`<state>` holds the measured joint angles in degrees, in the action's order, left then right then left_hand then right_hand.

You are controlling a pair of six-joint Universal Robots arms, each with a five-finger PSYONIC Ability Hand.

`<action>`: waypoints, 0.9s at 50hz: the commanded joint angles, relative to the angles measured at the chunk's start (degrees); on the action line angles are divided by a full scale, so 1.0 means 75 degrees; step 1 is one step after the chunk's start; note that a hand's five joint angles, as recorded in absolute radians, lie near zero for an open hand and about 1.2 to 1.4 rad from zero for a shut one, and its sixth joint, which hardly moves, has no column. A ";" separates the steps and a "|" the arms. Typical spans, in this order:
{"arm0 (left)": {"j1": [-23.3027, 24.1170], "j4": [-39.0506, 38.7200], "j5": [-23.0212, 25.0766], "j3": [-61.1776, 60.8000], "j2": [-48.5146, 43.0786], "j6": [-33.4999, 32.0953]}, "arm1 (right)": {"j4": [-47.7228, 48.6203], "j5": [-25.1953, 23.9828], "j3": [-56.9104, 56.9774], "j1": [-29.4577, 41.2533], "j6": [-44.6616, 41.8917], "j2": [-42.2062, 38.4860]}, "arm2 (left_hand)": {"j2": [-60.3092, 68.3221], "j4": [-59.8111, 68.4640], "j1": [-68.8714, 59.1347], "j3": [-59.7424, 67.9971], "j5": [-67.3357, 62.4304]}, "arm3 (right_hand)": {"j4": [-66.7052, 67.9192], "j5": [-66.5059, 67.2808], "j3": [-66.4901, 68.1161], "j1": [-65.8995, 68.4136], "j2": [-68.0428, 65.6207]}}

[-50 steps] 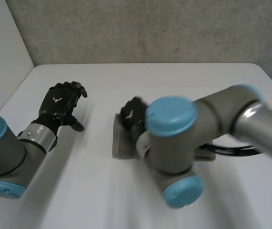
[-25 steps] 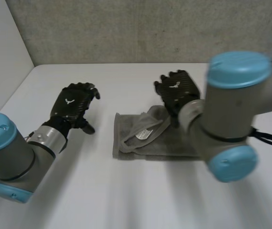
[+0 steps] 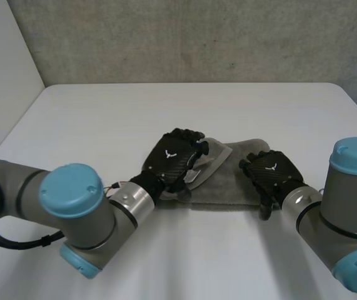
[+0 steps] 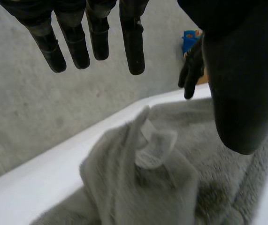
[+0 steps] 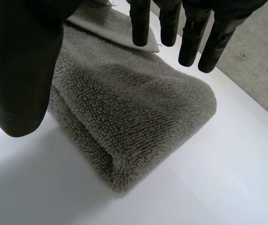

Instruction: Fold the towel.

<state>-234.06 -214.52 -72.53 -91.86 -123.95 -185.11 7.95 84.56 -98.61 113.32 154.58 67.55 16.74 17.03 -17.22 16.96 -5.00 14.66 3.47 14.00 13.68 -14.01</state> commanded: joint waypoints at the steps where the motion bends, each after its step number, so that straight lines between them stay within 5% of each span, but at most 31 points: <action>1: -0.0023 0.0407 -0.0137 0.0447 -0.0618 0.0013 | 0.0204 0.0011 -0.0117 0.0031 0.0003 -0.0053 | -0.0175 -0.0213 0.0239 -0.0204 -0.0057 | -0.0621 -0.0463 -0.0534 -0.0490 0.0534; 16: -0.0678 0.0524 -0.2117 0.0810 -0.0606 -0.0010 | 0.0451 0.0011 -0.0234 0.0043 -0.0068 -0.0229 | -0.0220 -0.0258 0.0284 -0.0248 -0.0013 | -0.0621 -0.0463 -0.0534 -0.0490 0.0534; 25: -0.1323 0.0606 -0.2118 0.0623 -0.0478 0.0037 | 0.0486 0.0011 -0.0246 0.0054 -0.0091 -0.0253 | -0.0197 -0.0236 0.0261 -0.0226 -0.0035 | -0.0621 -0.0463 -0.0534 -0.0490 0.0534; 45: -0.0831 0.0712 -0.1546 -0.0256 0.0483 -0.0022 | 0.0733 -0.0036 -0.0129 -0.0496 -0.0196 -0.0370 | 0.0676 0.0637 -0.0611 0.0647 -0.0908 | 0.1633 0.1791 0.1720 0.1763 -0.1719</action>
<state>-241.13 -209.04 -87.17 -91.91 -122.84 -185.01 13.76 84.42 -100.19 111.63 153.49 65.32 17.44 17.56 -17.93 17.48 -7.57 25.28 16.05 25.44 24.85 -25.01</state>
